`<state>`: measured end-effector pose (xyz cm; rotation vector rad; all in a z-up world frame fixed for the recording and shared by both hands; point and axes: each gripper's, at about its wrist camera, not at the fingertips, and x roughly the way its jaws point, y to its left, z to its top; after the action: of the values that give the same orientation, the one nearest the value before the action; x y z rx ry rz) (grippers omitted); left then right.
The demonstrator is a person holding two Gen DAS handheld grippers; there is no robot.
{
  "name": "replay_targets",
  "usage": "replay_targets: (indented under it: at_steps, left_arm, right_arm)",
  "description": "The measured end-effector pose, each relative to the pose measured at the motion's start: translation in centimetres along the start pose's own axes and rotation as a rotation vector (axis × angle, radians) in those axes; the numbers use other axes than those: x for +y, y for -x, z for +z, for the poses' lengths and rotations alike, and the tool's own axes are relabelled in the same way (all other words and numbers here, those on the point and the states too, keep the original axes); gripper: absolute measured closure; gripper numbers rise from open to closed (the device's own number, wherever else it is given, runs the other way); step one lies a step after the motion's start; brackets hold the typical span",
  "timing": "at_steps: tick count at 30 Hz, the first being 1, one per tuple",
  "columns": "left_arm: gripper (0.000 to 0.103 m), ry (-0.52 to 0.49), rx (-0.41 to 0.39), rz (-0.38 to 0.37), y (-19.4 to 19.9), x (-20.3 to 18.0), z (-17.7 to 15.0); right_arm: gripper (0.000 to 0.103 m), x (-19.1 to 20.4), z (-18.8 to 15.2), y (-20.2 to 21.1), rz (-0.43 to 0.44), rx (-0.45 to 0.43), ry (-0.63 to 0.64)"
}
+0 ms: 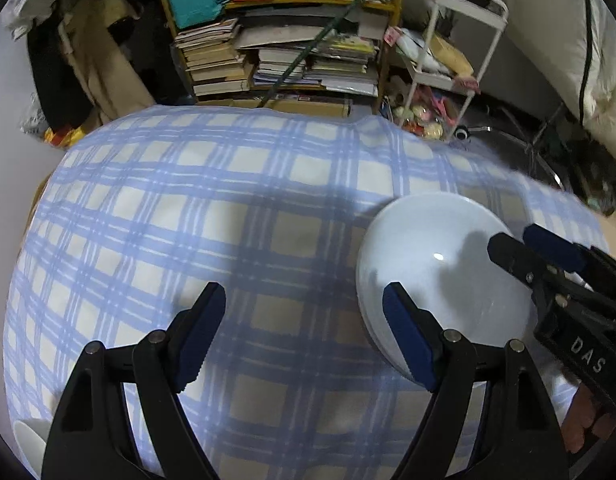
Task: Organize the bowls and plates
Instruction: 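Close the left tool on the bowl rim while the right tool grips it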
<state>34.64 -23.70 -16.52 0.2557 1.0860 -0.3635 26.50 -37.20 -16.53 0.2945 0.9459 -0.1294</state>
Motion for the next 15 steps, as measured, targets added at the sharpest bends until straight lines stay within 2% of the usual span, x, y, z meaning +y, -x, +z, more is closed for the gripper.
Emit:
replay_targets:
  at_steps: [1,2,4,5,6,7,8,11,15]
  left_arm:
    - [0.025,-0.019,-0.001,0.016,-0.1,-0.3,-0.1]
    - [0.034,-0.031,-0.005,0.032,-0.2,-0.6,-0.1]
    - [0.044,-0.033,0.006,0.024,-0.5,-0.8,-0.1]
    - [0.056,-0.022,0.016,-0.017,-0.6,-0.9,-0.2]
    - [0.063,-0.015,0.02,-0.055,-0.7,-0.9,-0.3]
    - [0.065,-0.013,0.025,-0.081,-0.7,-0.9,-0.3]
    - [0.072,-0.02,0.031,-0.09,-0.8,-1.0,-0.4]
    - [0.088,-0.05,0.058,-0.097,-1.1,-1.9,-0.6]
    - [0.089,-0.062,0.013,-0.066,-0.3,-2.6,-1.0]
  right_arm:
    - [0.055,0.0,0.0,-0.2,0.003,0.007,-0.006]
    - [0.06,-0.1,-0.1,-0.4,0.007,0.014,-0.012]
    - [0.069,-0.1,-0.2,-0.8,0.034,0.034,-0.031]
    - [0.074,-0.1,-0.2,-1.0,0.052,0.044,-0.037]
    - [0.08,0.1,-0.3,-1.1,0.077,0.058,-0.037]
    - [0.083,0.3,-0.3,-1.2,0.089,0.067,-0.029]
    - [0.088,0.6,-0.4,-1.3,0.095,0.08,-0.012]
    - [0.088,1.3,-0.7,-1.3,0.078,0.09,0.012]
    - [0.088,1.4,-1.0,-1.2,0.066,0.102,-0.001]
